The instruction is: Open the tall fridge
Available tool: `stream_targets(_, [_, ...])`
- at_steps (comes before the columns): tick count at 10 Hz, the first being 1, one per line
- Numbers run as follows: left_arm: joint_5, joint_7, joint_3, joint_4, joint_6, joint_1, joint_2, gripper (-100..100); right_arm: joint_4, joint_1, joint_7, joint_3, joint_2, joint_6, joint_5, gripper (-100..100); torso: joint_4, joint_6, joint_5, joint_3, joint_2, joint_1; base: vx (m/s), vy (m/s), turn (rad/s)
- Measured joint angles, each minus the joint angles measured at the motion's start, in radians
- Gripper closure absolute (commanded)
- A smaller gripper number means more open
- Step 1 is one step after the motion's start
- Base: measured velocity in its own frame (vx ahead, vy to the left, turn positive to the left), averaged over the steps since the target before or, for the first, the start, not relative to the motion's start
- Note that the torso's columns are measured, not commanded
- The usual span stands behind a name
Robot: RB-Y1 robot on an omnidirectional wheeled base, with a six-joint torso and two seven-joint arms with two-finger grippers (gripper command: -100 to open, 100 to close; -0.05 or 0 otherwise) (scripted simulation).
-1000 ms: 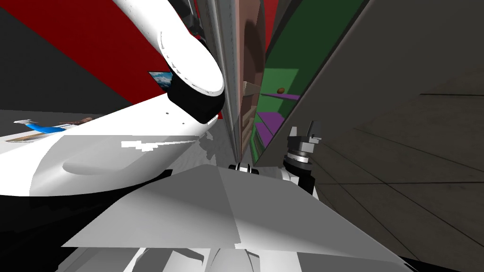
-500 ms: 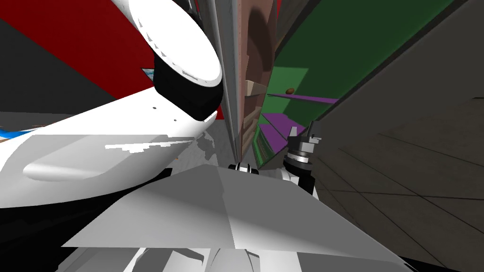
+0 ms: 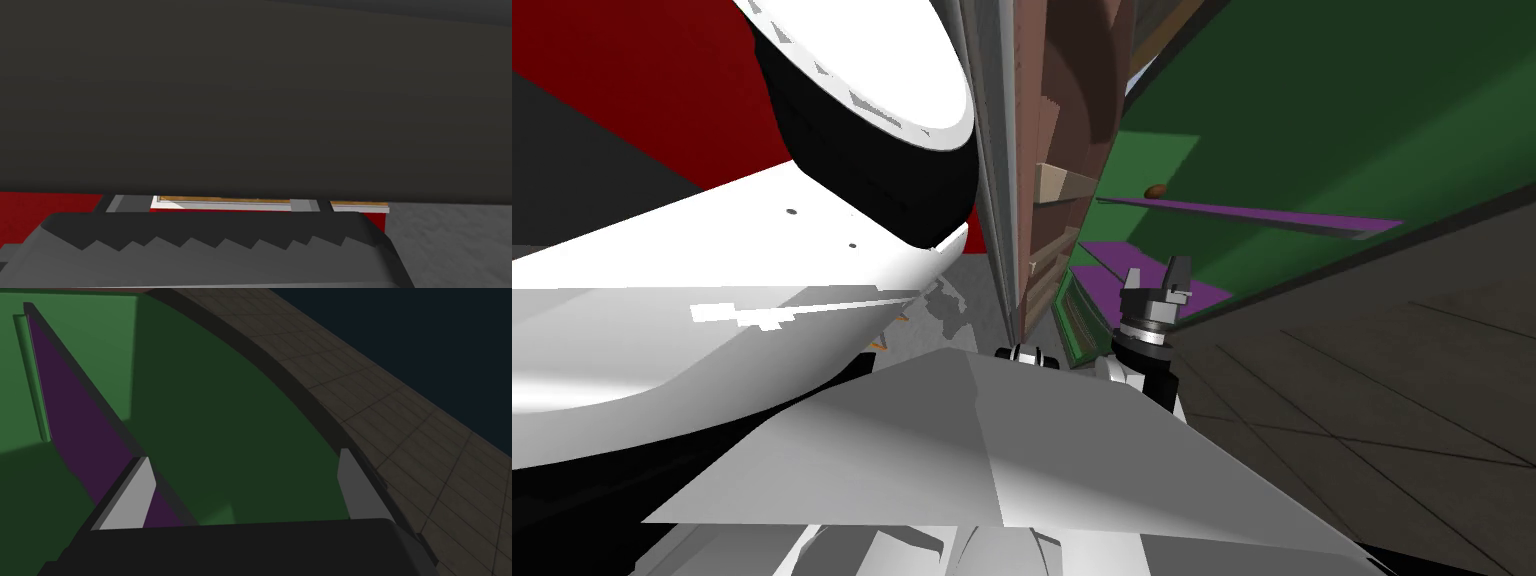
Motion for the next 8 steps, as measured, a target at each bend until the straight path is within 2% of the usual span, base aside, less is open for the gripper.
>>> stream_targets(1, [0.001,-0.002,0.002,-0.001,0.006,-0.002,0.0,100,0.0,0.0,0.0,0.0,0.0,0.0,0.0,0,-0.002,-0.002,0.002,0.003,0.002,-0.004,0.143,0.219,-0.089])
stream_targets(4, [0.005,-0.027,0.056,0.003,0.041,-0.035,-0.013,100,0.0,0.0,0.0,0.0,0.0,0.0,0.0,0,0.0,-0.001,0.003,-0.003,-0.004,0.009,0.161,0.337,-0.1])
stream_targets(8, [0.01,-0.052,0.109,-0.014,0.08,-0.095,-0.032,100,0.0,0.0,0.0,0.0,0.0,0.0,0.0,0,0.003,-0.001,-0.002,0.009,0.009,-0.005,0.154,0.244,-0.1])
